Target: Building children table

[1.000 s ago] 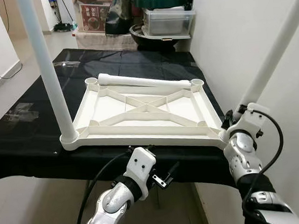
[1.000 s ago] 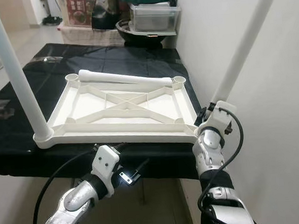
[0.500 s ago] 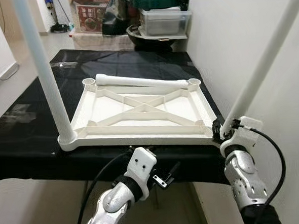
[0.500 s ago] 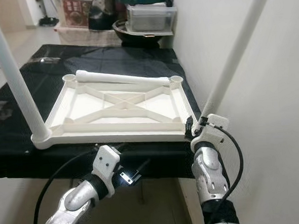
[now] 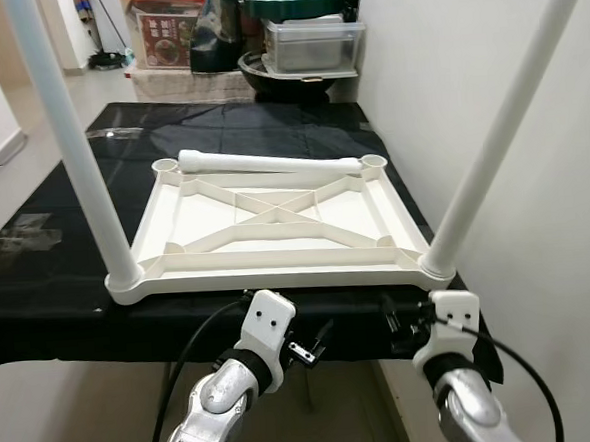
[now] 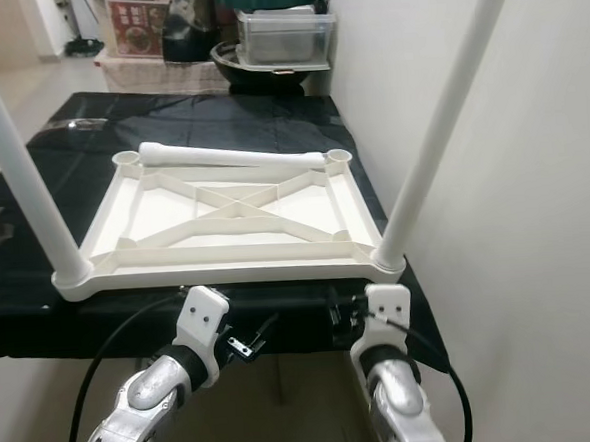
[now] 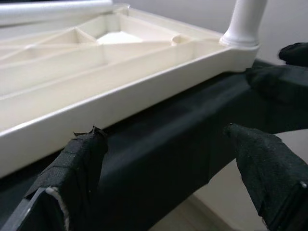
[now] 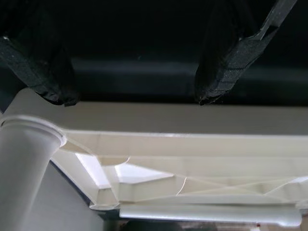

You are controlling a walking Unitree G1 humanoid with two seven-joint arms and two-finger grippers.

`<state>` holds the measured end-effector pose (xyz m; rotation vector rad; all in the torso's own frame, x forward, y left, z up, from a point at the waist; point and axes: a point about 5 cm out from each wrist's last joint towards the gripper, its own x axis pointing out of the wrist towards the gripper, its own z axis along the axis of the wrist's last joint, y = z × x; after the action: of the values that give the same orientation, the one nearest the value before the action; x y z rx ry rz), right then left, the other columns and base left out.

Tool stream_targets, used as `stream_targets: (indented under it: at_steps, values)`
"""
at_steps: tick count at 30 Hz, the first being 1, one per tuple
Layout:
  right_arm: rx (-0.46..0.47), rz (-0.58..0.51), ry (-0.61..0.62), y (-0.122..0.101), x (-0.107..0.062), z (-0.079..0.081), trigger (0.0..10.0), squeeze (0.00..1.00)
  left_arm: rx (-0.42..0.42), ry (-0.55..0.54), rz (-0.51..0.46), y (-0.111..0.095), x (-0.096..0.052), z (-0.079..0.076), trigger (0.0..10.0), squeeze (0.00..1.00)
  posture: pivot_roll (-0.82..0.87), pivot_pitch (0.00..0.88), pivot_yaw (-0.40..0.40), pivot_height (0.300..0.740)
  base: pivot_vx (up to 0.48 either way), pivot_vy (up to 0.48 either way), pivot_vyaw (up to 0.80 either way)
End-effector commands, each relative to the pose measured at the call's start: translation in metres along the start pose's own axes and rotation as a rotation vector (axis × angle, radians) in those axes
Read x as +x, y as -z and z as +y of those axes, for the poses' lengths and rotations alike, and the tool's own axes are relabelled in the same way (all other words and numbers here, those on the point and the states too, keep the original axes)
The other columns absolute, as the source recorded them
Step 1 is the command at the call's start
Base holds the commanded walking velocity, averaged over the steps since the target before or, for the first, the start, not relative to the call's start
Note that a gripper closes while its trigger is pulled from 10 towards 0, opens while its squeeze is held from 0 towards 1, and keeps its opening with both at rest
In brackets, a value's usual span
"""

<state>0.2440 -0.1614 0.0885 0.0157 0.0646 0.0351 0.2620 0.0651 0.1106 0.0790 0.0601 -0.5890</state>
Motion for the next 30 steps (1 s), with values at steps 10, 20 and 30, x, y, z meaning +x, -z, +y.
stream_targets:
  at_steps: [10, 20, 30]
  values:
    - [-0.051, 0.021, 0.017, 0.000, -0.016, 0.003, 10.0, 0.00, -0.023, -0.018, 0.047, 0.011, -0.001, 0.002, 10.0, 0.00, 0.09, 0.000, -0.056, 0.740, 0.000, 0.000, 0.00]
    - [-0.026, 0.044, 0.054, 0.002, -0.017, 0.003, 10.0, 0.00, -0.016, -0.020, 0.049, 0.012, 0.000, 0.003, 10.0, 0.00, 0.10, 0.000, -0.060, 0.740, 0.000, 0.179, 0.00]
    - [-0.027, 0.021, 0.030, -0.003, -0.017, 0.008, 10.0, 0.00, -0.016, -0.018, 0.050, 0.013, 0.001, 0.003, 10.0, 0.00, 0.11, 0.000, -0.063, 0.740, 0.000, 0.000, 0.32]
